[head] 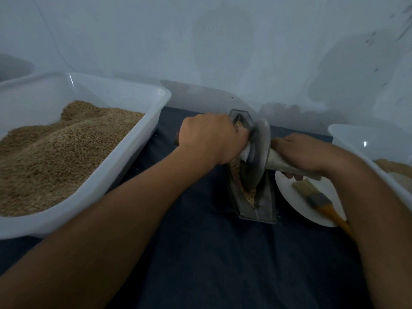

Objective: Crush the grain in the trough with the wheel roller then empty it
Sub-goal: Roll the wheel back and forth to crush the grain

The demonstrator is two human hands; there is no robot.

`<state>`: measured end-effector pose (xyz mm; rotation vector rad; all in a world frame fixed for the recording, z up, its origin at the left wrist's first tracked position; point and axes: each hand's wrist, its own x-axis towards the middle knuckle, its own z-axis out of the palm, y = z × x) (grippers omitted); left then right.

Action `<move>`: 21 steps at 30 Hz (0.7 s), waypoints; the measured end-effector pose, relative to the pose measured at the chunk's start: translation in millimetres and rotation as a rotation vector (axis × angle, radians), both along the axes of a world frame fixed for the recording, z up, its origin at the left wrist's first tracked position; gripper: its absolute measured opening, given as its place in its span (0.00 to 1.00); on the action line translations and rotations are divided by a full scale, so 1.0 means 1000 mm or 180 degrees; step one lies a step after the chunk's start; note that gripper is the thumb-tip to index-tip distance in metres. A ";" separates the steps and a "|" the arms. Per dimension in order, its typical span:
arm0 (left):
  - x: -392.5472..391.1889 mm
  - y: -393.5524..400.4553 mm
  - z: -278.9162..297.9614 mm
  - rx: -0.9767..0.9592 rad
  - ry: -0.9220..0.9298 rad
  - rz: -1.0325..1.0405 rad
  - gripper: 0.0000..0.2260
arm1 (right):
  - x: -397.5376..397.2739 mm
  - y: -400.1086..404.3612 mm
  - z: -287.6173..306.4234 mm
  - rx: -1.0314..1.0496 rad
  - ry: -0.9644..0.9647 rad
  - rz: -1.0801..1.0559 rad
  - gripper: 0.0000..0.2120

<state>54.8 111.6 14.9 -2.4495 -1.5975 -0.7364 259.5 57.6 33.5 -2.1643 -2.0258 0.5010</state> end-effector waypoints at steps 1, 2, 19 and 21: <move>-0.001 0.000 0.001 -0.0081 0.0031 -0.0009 0.25 | 0.000 -0.001 0.001 -0.0074 0.0006 0.0012 0.28; -0.001 0.000 0.002 -0.0148 0.0054 -0.0023 0.25 | 0.000 -0.002 0.002 -0.0155 0.0024 0.0014 0.27; 0.001 0.008 -0.007 -0.0126 0.0098 0.0003 0.28 | -0.004 0.015 -0.011 0.0990 -0.0581 -0.0132 0.36; 0.002 0.012 -0.007 -0.0175 0.0101 0.0022 0.27 | -0.001 0.020 -0.015 0.1267 -0.0739 -0.0161 0.34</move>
